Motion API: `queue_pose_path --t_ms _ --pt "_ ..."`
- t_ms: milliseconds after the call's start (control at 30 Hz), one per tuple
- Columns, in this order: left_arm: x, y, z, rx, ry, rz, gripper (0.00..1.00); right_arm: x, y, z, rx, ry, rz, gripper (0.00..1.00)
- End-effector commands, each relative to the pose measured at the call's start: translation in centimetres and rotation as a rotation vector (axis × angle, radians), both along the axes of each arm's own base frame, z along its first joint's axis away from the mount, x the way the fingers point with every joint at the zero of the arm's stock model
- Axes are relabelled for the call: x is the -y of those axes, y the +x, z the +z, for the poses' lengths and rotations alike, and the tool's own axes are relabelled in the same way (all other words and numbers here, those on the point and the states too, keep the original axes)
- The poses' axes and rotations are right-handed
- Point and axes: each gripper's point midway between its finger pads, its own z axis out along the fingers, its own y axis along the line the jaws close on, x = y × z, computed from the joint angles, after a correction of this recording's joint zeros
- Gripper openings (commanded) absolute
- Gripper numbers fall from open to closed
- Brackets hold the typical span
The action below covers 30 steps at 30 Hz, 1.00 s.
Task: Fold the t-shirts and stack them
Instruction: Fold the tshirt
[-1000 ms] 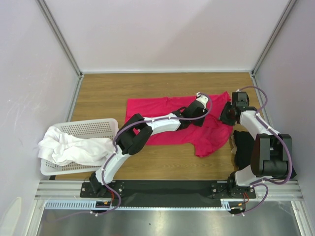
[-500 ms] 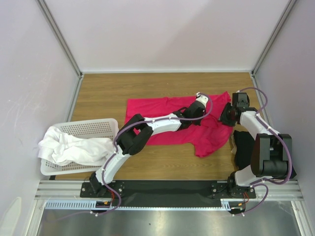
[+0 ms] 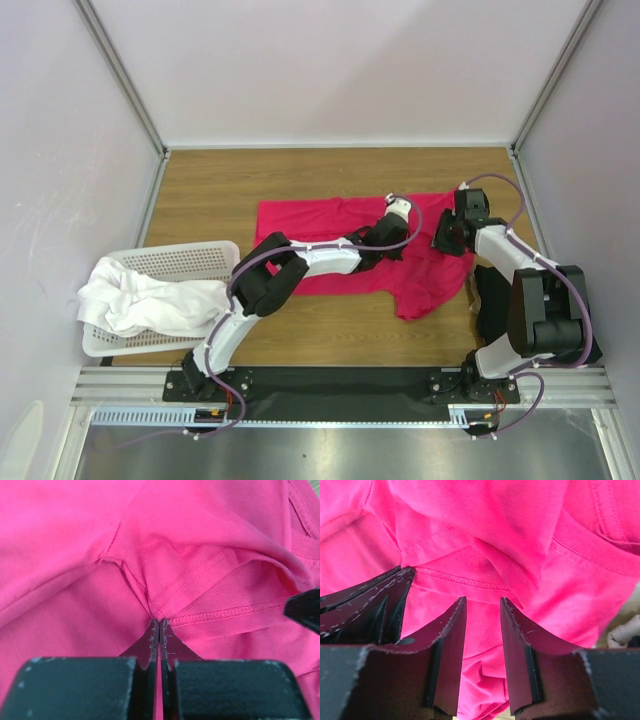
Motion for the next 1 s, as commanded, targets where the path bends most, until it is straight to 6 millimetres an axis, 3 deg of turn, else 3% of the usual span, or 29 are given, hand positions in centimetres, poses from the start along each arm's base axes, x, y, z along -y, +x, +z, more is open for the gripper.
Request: queue_pose_path --t_ms 0,267,500,967 --pt "0.2 0.6 4.6 0.029 -0.132 0.044 0.00 0.2 1.3 0.4 0.045 -0.049 0.016 0.39" --pt "-0.2 0.6 4.4 -0.018 -0.212 0.063 0.00 0.8 1.2 0.0 0.027 -0.044 -0.078 0.38" --pt "-0.6 1.0 4.5 -0.020 -0.225 0.084 0.00 -2.0 1.6 0.9 0.067 0.157 -0.149 0.41" --pt "-1.0 0.9 4.1 -0.056 -0.278 0.090 0.00 -1.5 0.8 -1.6 0.035 0.174 -0.274 0.41"
